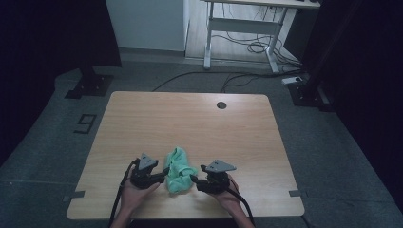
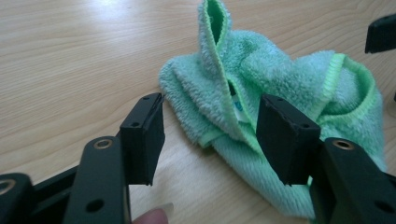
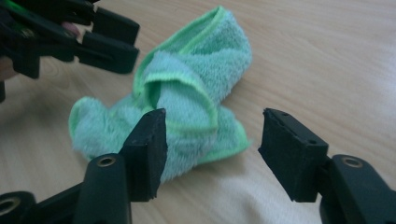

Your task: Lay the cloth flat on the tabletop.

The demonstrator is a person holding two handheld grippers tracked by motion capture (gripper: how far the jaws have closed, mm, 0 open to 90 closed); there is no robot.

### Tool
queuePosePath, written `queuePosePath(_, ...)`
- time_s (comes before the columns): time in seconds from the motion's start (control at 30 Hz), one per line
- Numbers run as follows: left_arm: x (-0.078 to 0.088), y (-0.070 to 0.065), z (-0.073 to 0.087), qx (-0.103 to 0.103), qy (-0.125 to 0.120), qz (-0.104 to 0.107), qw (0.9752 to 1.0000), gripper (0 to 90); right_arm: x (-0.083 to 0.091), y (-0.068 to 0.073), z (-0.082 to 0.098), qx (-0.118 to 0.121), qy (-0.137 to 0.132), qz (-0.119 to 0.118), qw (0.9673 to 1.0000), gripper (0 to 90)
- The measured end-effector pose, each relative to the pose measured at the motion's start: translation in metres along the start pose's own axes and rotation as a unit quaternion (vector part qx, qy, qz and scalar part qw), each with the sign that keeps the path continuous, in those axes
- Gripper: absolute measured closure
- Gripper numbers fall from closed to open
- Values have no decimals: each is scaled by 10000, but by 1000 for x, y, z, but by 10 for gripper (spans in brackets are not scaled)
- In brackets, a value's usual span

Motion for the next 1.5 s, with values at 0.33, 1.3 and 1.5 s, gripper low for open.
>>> queuePosePath(0.33,-16,-6,0,-20,240,228,9995,519,-23,1,-7,149,15,-131,9998,489)
queuePosePath(1.3,15,-10,-11,119,-424,596,9973,892,14,-26,-21,50,-263,47,9996,878)
queuePosePath(1.5,25,-9,-19,142,-634,652,9958,893,25,-36,-28,-34,-460,220,9987,879)
Point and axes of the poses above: each handheld gripper's, and its own axes: x roughly backward along the jaws, z roughly out of its underside, y roughly to its left, the point moved 2 cm from there along -x, roughly forward along the jaws, and after that the axes turned 13 degrees about -y, right-handed, at the moved point
